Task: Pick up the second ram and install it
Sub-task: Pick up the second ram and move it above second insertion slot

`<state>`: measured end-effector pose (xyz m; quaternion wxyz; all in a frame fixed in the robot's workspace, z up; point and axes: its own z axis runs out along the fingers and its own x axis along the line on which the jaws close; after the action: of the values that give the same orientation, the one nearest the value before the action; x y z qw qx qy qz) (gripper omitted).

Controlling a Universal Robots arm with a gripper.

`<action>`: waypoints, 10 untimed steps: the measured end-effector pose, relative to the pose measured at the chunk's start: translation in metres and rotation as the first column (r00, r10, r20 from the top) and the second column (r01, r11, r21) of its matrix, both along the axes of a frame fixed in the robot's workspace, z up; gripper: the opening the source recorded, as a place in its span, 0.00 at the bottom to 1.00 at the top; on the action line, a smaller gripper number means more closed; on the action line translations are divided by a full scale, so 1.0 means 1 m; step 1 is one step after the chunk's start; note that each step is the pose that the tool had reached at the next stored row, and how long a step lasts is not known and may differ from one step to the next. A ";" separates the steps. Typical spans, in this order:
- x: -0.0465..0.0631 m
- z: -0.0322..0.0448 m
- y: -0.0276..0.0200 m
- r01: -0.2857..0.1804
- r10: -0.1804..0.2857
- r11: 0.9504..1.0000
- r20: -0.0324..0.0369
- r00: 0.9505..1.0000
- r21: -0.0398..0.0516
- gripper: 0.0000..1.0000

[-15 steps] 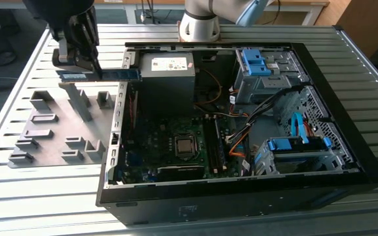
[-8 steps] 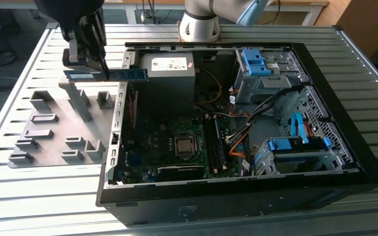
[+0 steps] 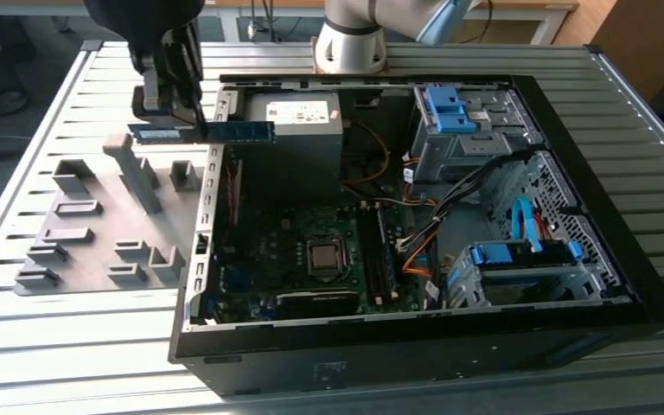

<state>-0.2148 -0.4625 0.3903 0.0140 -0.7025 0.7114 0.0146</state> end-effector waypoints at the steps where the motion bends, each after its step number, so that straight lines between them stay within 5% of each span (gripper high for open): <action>1: 0.002 -0.0001 0.0000 0.000 0.000 1.000 0.000 1.000 0.000 0.14; 10: 0.020 -0.0009 0.0000 0.000 0.000 1.000 0.000 1.000 0.000 0.14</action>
<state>-0.1950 -0.4626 0.3894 0.0140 -0.7025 0.7114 0.0146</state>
